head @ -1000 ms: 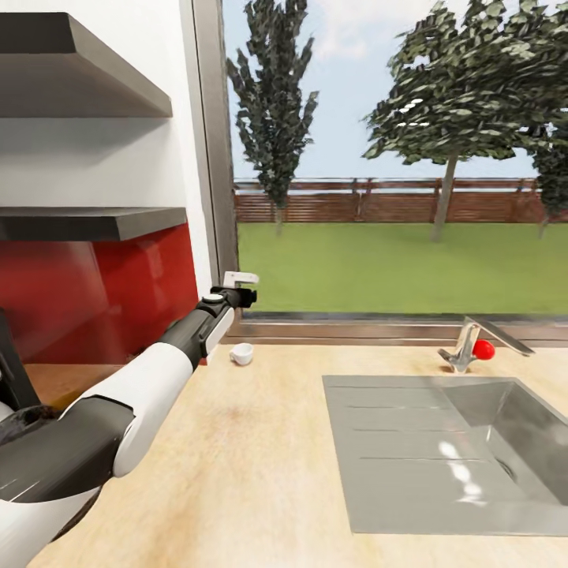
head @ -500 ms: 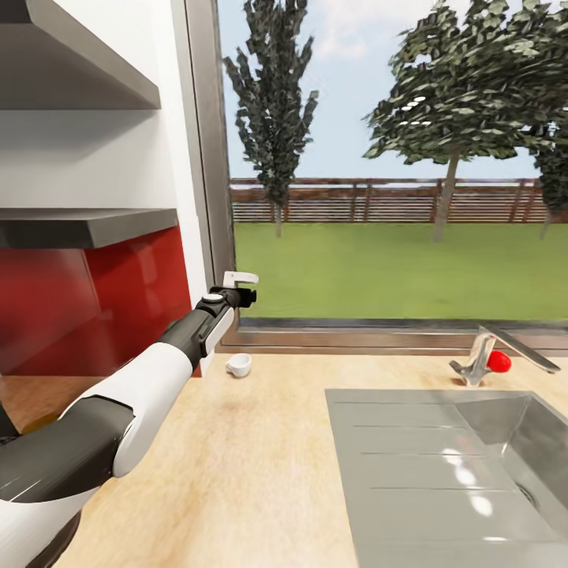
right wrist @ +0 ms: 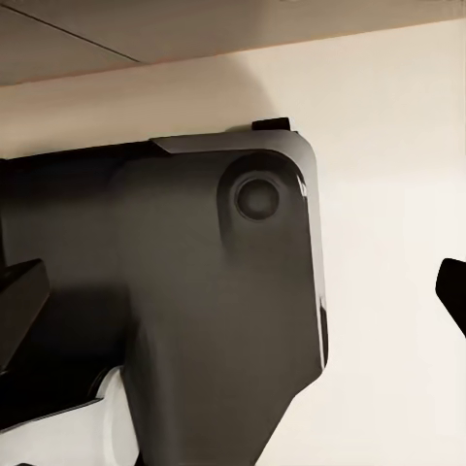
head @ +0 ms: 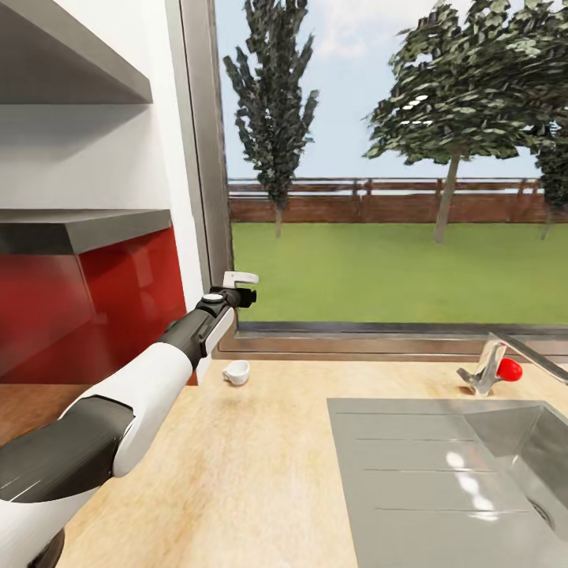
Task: Set up a coffee station on the kitchen countertop: keep the coffee maker on the countertop, move the bottle of coffee from the kitchen shelf to the counter next to the coffee maker, place a paper coffee filter on top of the coffee maker, put the saucer next to the coffee maker with the coffee cup on the saucer, and place the electric kettle next to the coffee maker.
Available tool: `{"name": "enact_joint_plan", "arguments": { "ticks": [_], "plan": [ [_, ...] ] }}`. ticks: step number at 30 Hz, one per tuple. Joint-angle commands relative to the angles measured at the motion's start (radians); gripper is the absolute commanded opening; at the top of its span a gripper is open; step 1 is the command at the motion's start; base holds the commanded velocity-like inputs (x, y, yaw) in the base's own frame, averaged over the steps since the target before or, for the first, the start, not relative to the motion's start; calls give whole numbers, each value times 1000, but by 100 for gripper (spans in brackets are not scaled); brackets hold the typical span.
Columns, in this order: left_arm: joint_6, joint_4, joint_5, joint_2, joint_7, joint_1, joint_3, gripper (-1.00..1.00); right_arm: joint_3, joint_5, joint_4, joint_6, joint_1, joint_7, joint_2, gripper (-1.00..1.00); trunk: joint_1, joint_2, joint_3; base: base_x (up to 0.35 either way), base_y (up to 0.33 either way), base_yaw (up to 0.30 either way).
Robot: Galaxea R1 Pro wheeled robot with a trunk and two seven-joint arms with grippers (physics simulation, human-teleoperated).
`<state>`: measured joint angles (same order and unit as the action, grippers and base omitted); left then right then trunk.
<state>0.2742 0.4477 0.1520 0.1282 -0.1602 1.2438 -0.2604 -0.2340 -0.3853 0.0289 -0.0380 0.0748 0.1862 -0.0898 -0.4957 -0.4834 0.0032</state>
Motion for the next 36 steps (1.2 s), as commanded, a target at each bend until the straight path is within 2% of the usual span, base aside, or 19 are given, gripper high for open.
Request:
{"name": "enact_joint_plan", "arguments": {
  "ticks": [1, 17, 28, 36],
  "plan": [
    [4, 1, 11, -1, -9, 0, -8, 100, -8, -10, -1, -3, 0, 4, 0, 100, 0, -1, 0, 14, 0, 0],
    [5, 0, 10, -2, -9, 0, -7, 100, -8, -10, -1, -2, 0, 5, 0, 100, 0, -1, 0, 1, 0, 0],
    [2, -1, 9, -2, -9, -40, -7, 100, -8, -10, -1, -2, 0, 6, -1, 100, 0, -1, -17, 0, 0, 0],
    [2, -3, 9, -2, -9, -49, -7, 100, -8, -10, -1, -2, 0, 5, 0, 100, 0, -1, -30, 0, 0, 0]
  ]
}}
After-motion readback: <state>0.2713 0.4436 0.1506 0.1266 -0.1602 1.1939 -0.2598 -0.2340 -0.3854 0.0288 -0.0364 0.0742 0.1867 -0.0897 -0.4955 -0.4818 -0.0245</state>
